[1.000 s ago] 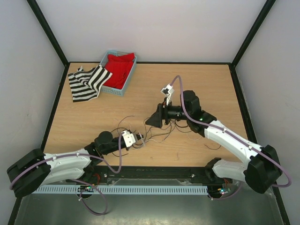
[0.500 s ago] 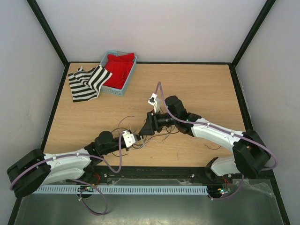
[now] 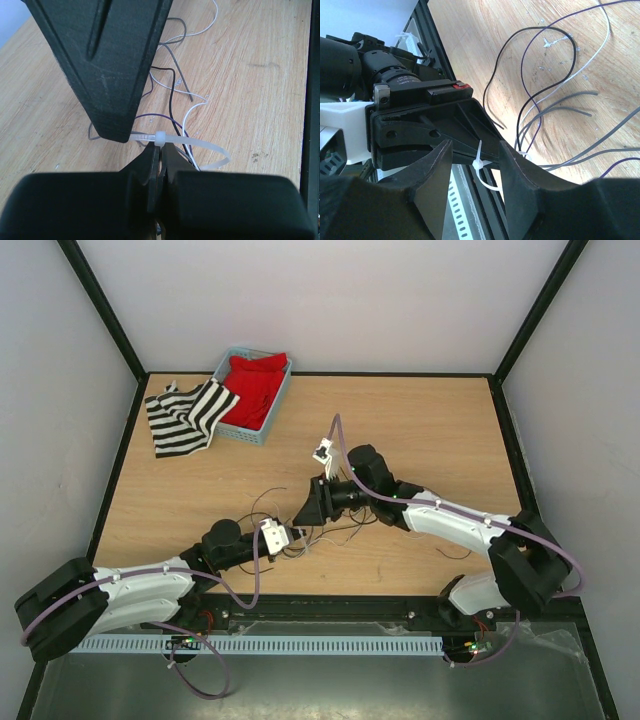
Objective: Zip-tie the wires
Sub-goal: Tie the cable at the center of the board.
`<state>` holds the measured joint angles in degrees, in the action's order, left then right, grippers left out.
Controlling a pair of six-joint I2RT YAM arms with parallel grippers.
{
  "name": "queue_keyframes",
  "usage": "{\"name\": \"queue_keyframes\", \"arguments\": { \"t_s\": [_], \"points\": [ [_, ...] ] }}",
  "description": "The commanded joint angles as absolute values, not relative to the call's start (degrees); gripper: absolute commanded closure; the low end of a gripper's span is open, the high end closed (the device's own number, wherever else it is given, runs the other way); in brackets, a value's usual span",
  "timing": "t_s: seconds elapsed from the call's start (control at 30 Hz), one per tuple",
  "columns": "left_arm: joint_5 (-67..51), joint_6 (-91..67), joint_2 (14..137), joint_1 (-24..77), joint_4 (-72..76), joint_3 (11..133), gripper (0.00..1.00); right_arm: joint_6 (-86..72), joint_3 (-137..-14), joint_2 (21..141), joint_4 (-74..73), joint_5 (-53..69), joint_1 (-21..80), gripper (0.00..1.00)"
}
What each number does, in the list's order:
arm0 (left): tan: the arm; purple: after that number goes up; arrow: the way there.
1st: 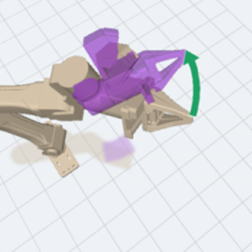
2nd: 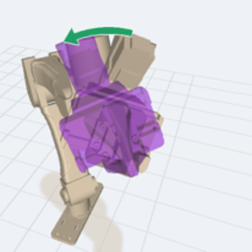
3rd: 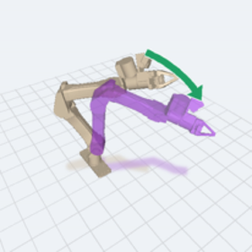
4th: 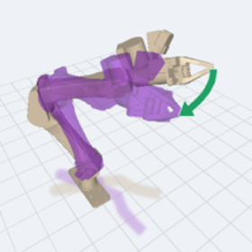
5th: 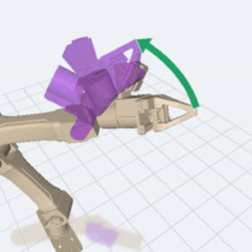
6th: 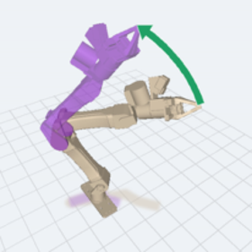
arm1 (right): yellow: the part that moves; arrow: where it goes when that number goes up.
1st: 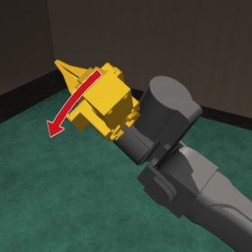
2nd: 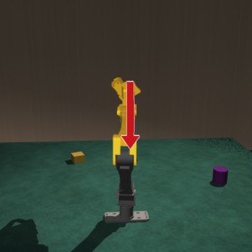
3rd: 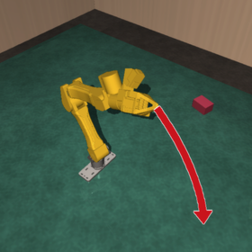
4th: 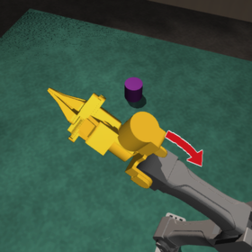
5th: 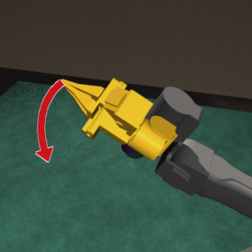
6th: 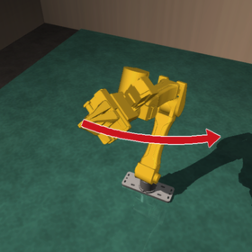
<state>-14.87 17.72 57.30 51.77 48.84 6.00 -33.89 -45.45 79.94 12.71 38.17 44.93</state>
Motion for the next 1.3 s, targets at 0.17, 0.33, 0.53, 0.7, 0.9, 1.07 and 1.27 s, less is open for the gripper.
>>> {"name": "queue_keyframes", "arguments": {
  "t_s": [0.17, 0.33, 0.53, 0.7, 0.9, 1.07, 1.27],
  "points": [
    [-15.40, 17.29, 57.18, 51.42, 50.13, 6.66, 1.00, -35.05, -44.92, 81.43, 14.98, 38.66, 45.71, 0.53],
    [-15.31, 17.28, 57.35, 51.42, 50.25, 6.81, 1.00, -35.55, -44.45, 82.09, 14.77, 39.00, 45.79, 0.56],
    [-15.21, 17.34, 57.97, 51.24, 50.55, 7.10, 1.00, -35.55, -43.75, 81.94, 14.72, 39.35, 45.87, 0.60],
    [-15.13, 17.11, 58.91, 51.16, 51.10, 7.29, 1.00, -35.52, -43.00, 81.55, 14.80, 39.46, 45.88, 0.62],
    [-15.23, 16.87, 59.79, 51.06, 51.93, 7.55, 1.00, -35.90, -42.68, 81.84, 15.75, 39.47, 45.88, 0.65],
    [-15.47, 16.58, 60.45, 51.07, 52.45, 7.70, 1.00, -36.25, -42.80, 82.38, 16.56, 39.55, 45.95, 0.65],
    [-15.67, 16.52, 61.02, 51.06, 52.52, 7.73, 1.00, -36.64, -43.06, 83.20, 17.19, 39.73, 46.05, 0.69]
  ]
}}
